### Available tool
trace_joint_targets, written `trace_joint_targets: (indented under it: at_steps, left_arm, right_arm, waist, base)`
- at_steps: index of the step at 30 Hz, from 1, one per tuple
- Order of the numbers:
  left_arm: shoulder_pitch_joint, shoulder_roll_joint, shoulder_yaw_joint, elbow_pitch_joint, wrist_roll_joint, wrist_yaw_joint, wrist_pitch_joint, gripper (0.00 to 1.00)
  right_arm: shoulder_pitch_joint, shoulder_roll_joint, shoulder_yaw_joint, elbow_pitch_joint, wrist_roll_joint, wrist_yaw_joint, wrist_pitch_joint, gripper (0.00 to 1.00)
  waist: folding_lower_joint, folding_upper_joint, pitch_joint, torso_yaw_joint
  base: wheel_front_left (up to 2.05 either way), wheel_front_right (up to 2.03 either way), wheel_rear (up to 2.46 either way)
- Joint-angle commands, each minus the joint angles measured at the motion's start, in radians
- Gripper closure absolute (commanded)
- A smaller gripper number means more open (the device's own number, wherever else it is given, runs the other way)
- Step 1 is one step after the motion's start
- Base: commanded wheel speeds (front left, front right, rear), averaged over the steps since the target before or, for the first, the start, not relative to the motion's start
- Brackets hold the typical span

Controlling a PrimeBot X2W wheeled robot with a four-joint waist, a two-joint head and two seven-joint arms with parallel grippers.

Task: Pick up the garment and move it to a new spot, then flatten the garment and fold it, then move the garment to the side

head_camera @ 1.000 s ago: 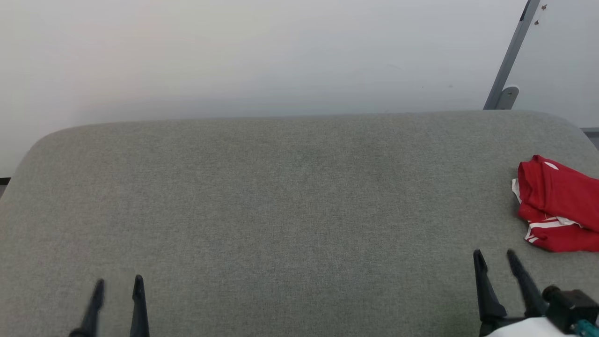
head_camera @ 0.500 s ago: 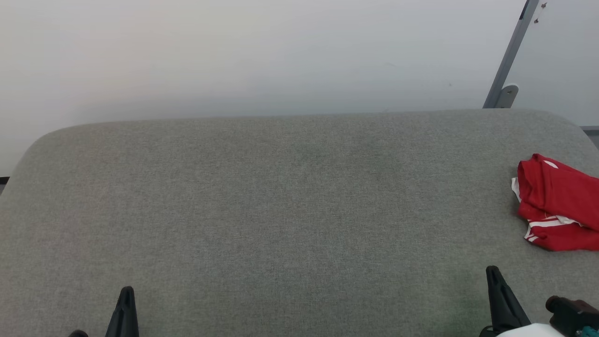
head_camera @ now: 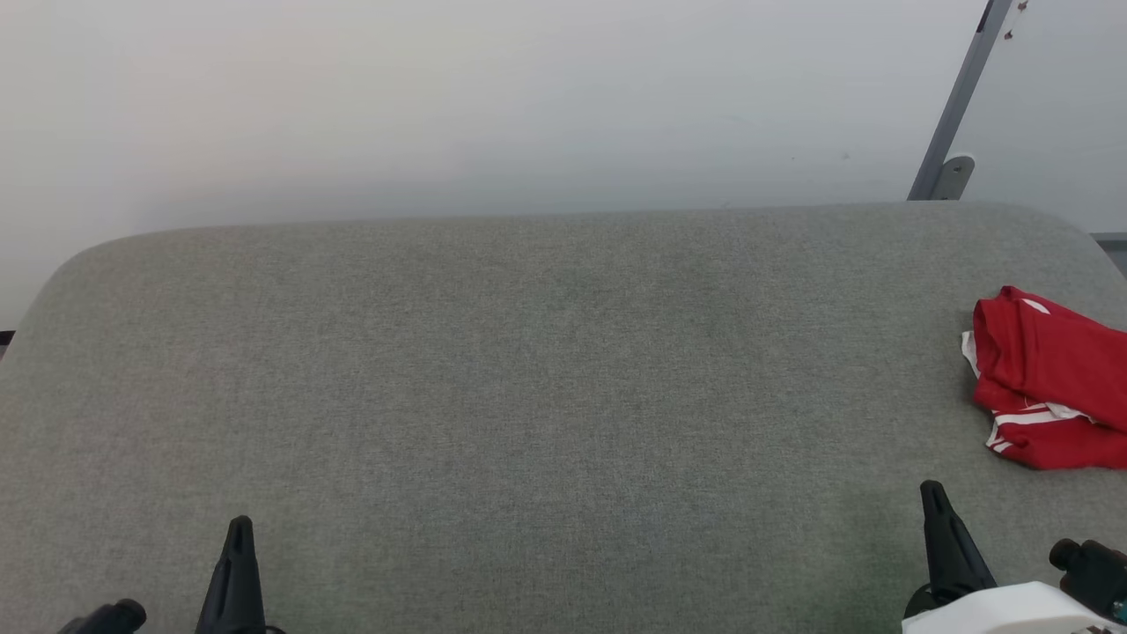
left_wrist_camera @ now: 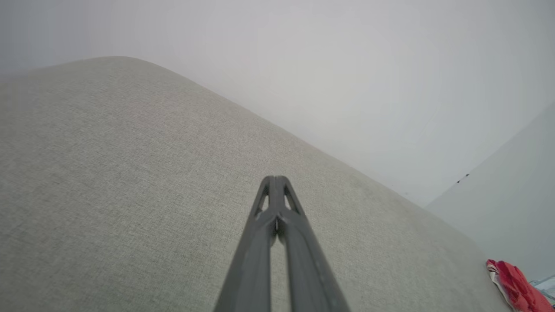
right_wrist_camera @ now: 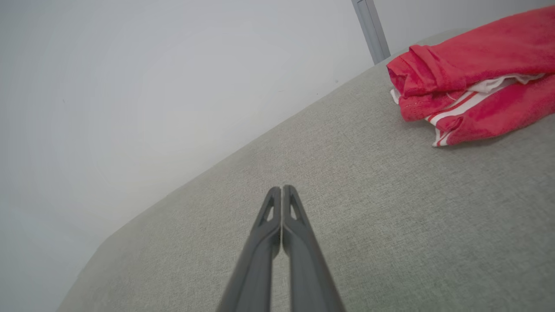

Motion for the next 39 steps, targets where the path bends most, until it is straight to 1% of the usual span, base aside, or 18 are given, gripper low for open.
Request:
trace_joint_targets:
  at_steps: [1,2,23,39]
  left_arm:
    - [-0.035,0.007,-0.001,-0.006,-0.055,-0.001,0.013,1.0]
    - [-0.035,0.007,-0.001,-0.006,-0.055,-0.001,0.013,1.0]
    - [-0.106,0.007,-0.005,0.034,-0.35,-0.001,0.087,1.0]
    - [-0.15,0.007,-0.007,0.059,-0.537,-0.001,0.134,1.0]
  right_arm:
    - [-0.032,0.0,-0.008,-0.011,0.049,0.0,0.014,1.0]
    - [-0.032,0.0,-0.008,-0.011,0.049,0.0,0.014,1.0]
    - [-0.077,0.011,-0.026,-0.009,0.312,0.0,0.089,1.0]
    - [-0.107,0.018,-0.037,-0.007,0.478,0.0,0.137,1.0]
  waist:
    - [0.0,-0.0001,0.001,0.0]
    - [0.0,-0.0001,0.001,0.0]
    - [0.0,-0.0001,0.008,-0.004]
    - [0.0,-0.0001,0.014,-0.007]
  base:
    - [0.0,0.0,0.0]
    - [0.0,0.0,0.0]
    - [0.0,0.0,0.0]
    - [0.0,0.0,0.0]
